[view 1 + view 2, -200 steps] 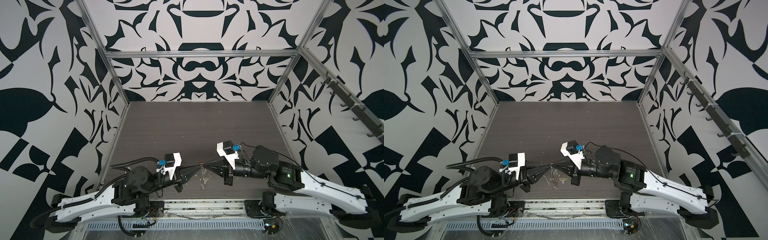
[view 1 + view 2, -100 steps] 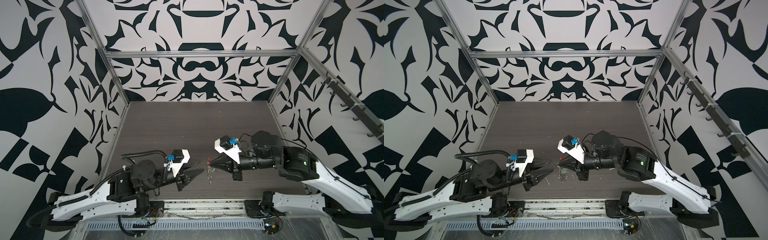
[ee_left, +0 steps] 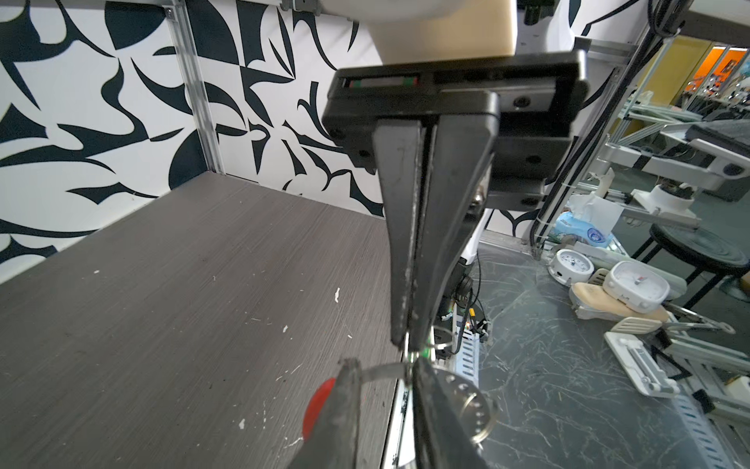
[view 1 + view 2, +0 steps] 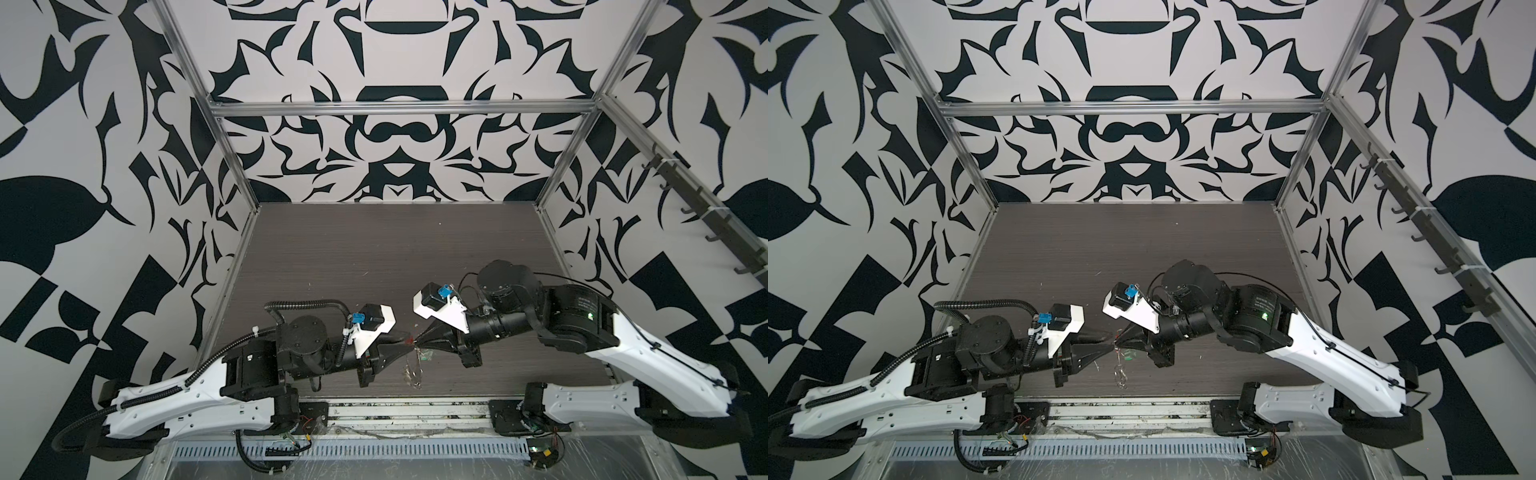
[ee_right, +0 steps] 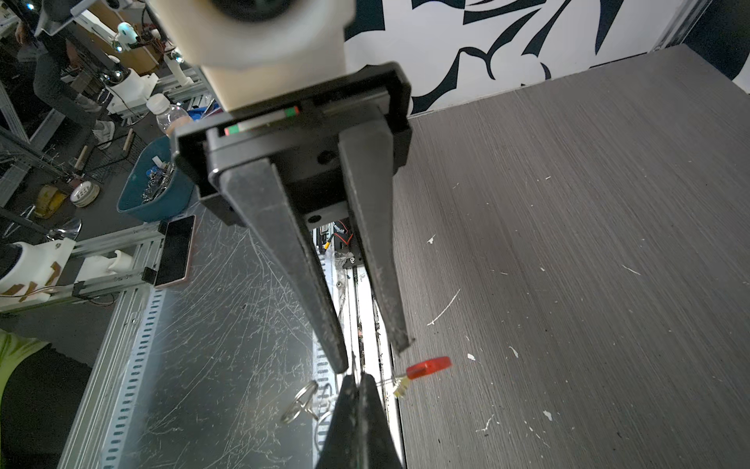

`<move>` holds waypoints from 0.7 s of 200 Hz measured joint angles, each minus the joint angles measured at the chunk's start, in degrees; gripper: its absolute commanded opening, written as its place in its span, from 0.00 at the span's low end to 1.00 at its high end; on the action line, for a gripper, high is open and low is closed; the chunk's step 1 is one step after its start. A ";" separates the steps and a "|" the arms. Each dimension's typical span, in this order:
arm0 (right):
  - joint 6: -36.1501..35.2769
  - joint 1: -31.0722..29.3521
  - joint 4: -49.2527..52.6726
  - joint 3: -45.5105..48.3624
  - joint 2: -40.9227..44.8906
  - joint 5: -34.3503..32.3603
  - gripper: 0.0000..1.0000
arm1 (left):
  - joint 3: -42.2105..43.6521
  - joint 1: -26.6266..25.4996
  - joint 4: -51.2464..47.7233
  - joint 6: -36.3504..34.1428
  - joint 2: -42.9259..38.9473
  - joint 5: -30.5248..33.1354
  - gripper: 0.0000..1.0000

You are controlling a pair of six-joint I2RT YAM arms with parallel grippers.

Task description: Remove the keys from the keyring

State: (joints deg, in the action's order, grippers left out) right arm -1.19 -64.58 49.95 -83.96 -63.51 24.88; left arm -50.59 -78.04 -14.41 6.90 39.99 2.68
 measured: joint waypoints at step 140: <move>2.95 0.11 -9.55 6.43 5.14 -5.62 0.45 | 2.67 0.15 5.38 1.27 0.07 5.55 0.00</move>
State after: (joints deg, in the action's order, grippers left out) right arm 1.76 -64.47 40.40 -77.54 -58.37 19.27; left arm -47.92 -77.89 -9.04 8.16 40.05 8.23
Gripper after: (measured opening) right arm 0.394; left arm 0.046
